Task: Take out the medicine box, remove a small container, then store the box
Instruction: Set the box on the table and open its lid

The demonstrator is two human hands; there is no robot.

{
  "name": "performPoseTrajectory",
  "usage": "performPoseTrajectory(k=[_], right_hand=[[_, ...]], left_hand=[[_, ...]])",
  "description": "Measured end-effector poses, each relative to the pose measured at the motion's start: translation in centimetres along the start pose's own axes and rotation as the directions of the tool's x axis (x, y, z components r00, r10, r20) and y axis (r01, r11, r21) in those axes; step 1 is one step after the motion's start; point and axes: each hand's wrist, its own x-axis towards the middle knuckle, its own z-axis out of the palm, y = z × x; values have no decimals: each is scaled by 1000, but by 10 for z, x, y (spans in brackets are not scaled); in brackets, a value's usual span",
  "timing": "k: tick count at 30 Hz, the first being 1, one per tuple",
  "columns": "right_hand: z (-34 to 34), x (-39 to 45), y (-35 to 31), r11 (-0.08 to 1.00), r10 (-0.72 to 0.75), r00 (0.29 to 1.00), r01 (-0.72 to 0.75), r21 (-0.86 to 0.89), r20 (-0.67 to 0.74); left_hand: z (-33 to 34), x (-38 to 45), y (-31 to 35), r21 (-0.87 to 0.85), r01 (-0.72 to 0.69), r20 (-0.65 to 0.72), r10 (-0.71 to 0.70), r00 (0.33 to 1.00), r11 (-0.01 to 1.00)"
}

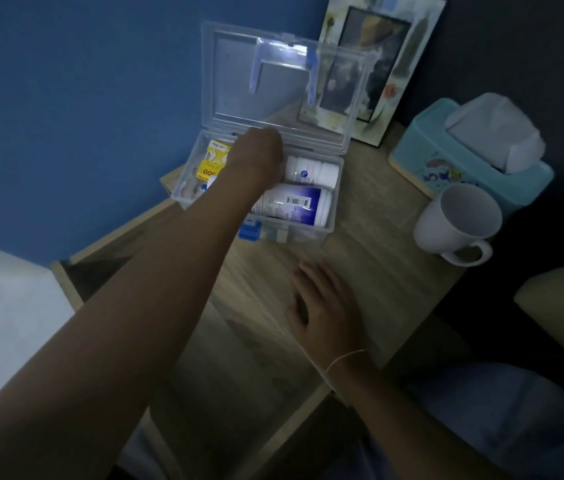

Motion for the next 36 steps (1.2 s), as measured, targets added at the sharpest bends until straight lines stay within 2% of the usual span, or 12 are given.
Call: performPoseTrajectory(k=[5, 13, 19, 23, 24, 25, 26, 28, 29, 30, 32, 36], right_hand=[[3, -1, 2, 1000, 7, 1000, -7, 21, 8], [2, 0, 2, 1000, 9, 1000, -9, -5, 21], [-6, 0, -4, 997, 66, 996, -69, 41, 68], [-21, 1, -10, 995, 58, 991, -67, 72, 121], [-25, 1, -14, 985, 87, 986, -107, 139, 143], [-30, 1, -20, 940, 151, 971, -199, 278, 187], [-36, 1, -29, 830, 229, 941, -322, 455, 248], [-51, 0, -48, 469, 345, 867, -492, 733, 361], [-57, -1, -56, 307, 352, 839, -522, 796, 415], [-63, -4, -63, 196, 328, 813, -557, 807, 481], [-72, -12, -74, 117, 254, 757, -642, 758, 602], [-76, -22, -83, 147, 187, 704, -710, 689, 685]], left_hand=[[-2, -2, -4, -81, -44, 25, 47, 999, 996], [-17, -26, -2, -155, -25, -54, 17, 998, 988], [-41, -102, 2, -338, -46, -241, -39, 970, 940], [-35, -171, 2, -405, -57, -189, -22, 982, 913], [-31, -188, 1, -412, -69, -171, -3, 985, 908], [-27, -203, -1, -416, -82, -156, 18, 988, 906], [-24, -217, -4, -411, -95, -147, 37, 988, 907], [-19, -239, -8, -393, -123, -145, 71, 987, 911], [-17, -247, -10, -394, -135, -147, 82, 986, 909], [-16, -255, -10, -399, -144, -148, 91, 985, 905], [-16, -266, -9, -406, -166, -157, 110, 981, 899], [-17, -284, -8, -434, -219, -192, 148, 970, 874]])
